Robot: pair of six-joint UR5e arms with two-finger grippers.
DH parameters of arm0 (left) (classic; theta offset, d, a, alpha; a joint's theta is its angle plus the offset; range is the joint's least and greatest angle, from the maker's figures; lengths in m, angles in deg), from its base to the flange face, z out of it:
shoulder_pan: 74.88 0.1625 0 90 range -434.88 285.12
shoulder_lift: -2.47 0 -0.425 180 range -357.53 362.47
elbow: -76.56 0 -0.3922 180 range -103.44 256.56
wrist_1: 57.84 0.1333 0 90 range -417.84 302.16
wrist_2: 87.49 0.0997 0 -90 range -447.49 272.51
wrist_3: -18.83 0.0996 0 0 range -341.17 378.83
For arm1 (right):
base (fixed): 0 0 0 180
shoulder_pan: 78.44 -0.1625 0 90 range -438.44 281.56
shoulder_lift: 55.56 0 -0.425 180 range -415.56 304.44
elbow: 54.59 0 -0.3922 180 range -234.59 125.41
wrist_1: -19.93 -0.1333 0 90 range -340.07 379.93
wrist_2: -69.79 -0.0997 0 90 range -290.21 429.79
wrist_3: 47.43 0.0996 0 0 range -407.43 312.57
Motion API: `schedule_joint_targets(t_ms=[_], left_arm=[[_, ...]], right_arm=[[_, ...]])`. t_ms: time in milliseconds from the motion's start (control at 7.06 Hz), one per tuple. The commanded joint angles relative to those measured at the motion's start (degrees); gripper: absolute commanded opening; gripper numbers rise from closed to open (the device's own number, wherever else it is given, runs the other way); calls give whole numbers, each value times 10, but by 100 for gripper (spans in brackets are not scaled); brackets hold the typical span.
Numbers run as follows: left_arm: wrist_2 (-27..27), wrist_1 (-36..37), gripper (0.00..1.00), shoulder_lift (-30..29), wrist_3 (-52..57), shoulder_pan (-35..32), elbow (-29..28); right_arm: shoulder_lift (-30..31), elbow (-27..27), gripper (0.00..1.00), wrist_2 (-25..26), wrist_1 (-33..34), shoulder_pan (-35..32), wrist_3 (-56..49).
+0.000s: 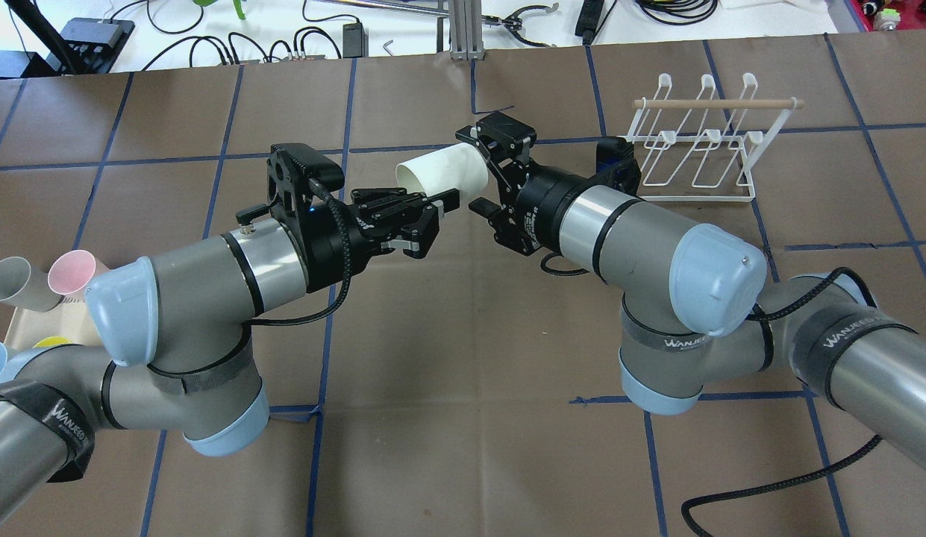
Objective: Transfer IKEA cup to right arm and place on rack
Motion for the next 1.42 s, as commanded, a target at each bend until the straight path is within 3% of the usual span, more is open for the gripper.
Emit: schedule_joint_targets(t_ms=[0,567,1275], left_arm=[[0,0,3,-1,0,0,0],[0,0,4,0,0,0,0],[1,0,7,1,0,0,-1]], right_arm=[[-11,-10,98,7,-1,-16,0],[-10,-14,96,6,-6,-16,2],[-10,-15,49,-4,-5,-16,-4]])
